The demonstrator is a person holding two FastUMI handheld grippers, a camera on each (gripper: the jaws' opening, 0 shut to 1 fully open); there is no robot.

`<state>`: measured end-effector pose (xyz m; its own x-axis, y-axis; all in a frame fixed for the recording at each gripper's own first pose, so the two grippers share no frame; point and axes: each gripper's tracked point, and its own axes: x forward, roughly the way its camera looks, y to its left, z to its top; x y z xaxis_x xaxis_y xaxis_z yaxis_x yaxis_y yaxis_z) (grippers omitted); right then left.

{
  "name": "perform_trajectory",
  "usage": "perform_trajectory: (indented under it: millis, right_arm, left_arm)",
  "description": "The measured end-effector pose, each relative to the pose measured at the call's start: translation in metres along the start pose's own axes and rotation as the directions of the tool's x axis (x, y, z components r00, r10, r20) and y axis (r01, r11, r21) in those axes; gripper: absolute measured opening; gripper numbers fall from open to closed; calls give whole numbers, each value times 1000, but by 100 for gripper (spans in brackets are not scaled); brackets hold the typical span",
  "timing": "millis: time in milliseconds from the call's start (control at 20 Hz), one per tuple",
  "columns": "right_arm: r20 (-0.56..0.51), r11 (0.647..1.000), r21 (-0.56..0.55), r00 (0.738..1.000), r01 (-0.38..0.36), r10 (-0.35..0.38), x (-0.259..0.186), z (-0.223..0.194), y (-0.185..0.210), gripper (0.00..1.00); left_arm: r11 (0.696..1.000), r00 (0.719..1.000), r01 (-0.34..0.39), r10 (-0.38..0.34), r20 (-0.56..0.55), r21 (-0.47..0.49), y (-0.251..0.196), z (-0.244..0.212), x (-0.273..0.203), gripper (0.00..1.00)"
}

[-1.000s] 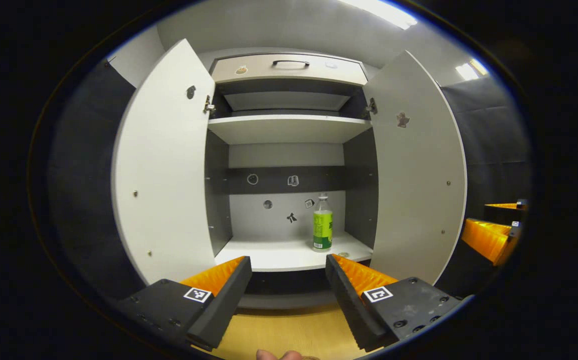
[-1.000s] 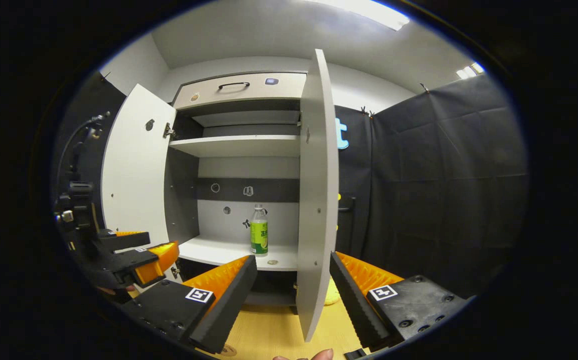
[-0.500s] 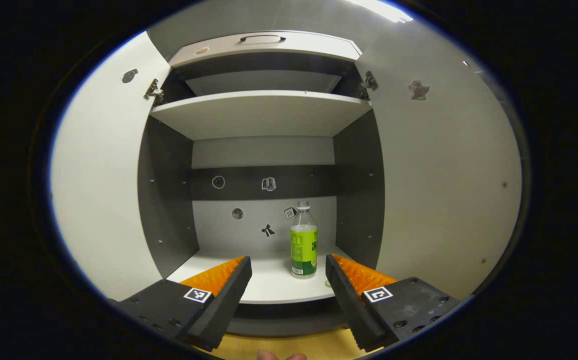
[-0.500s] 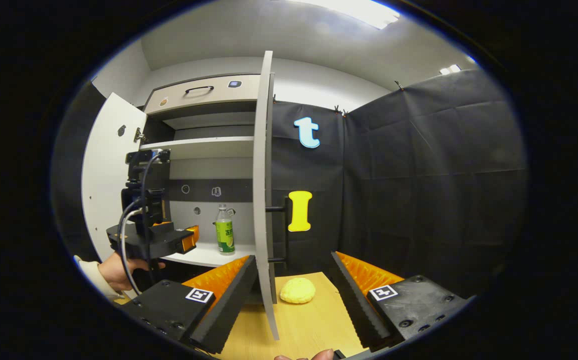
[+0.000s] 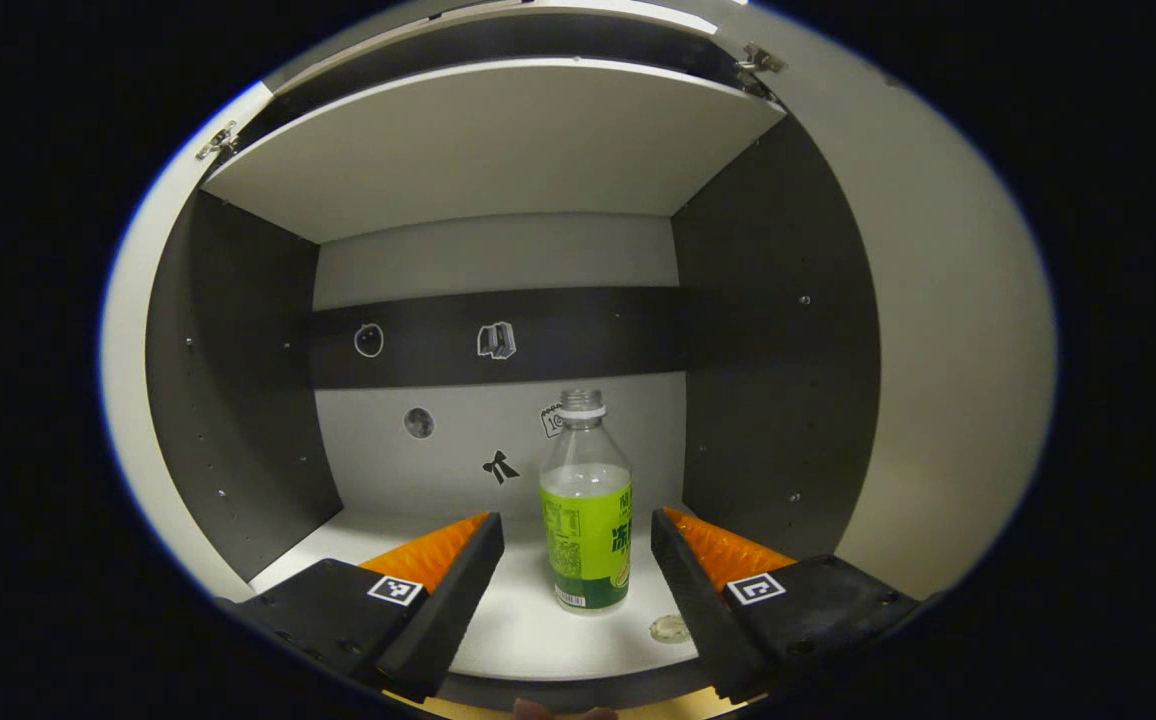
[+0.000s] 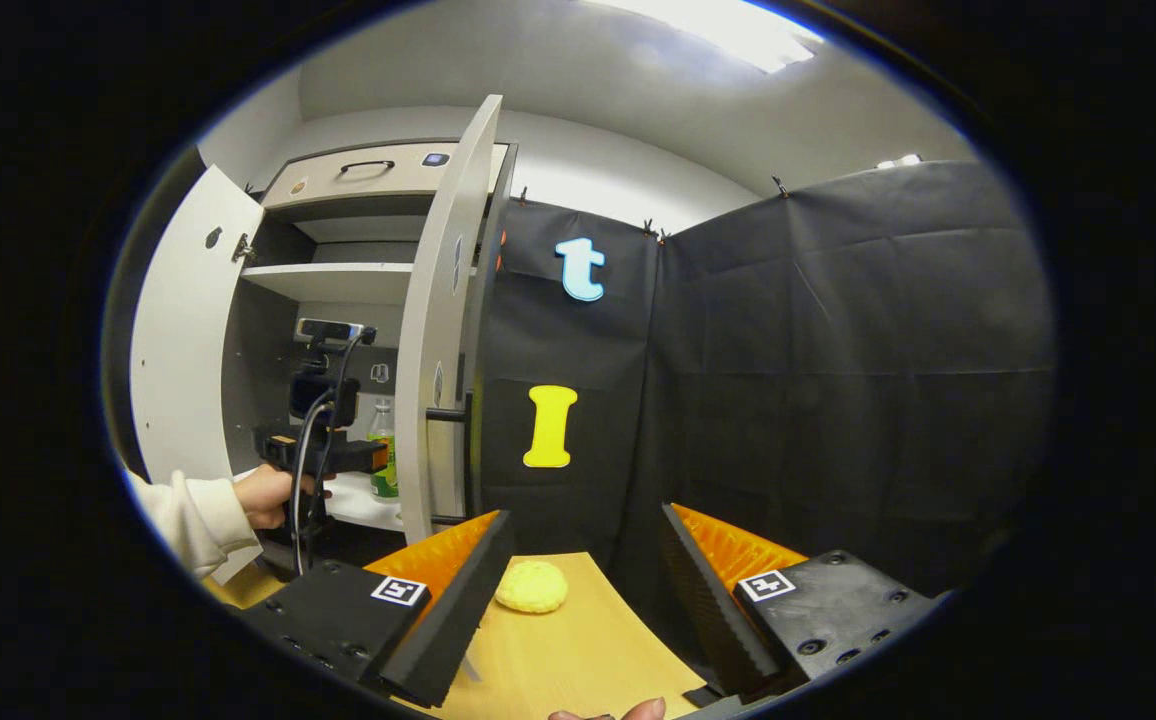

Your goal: Grasp the bottle in the cabinet with the left hand and place it on the coaster, then close the right door with the right hand and the left door with the left hand.

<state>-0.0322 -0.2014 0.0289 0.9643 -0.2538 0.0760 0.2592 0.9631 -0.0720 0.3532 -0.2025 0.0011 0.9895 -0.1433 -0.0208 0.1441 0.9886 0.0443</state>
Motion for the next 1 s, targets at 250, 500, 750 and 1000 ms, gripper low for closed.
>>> perform_trajectory:
  millis: [250,500,750,1000]
  right_arm:
    - [-3,1000,-27,1000,3,-3,11,-6,-10,97]
    - [-7,1000,-22,1000,22,-22,17,-9,-22,97]
    - [-6,999,-15,999,43,-43,17,-11,-28,97]
    - [4,999,-21,999,34,-34,13,-7,-19,97]
  left_arm:
    - [1000,1000,-28,28,-2,3,-2,-1,37,95]
    - [999,999,-35,35,2,11,-3,4,58,95]
    - [999,1000,-19,19,6,28,-5,6,62,81]
    - [1000,1000,-2,2,5,5,-1,10,54,80]
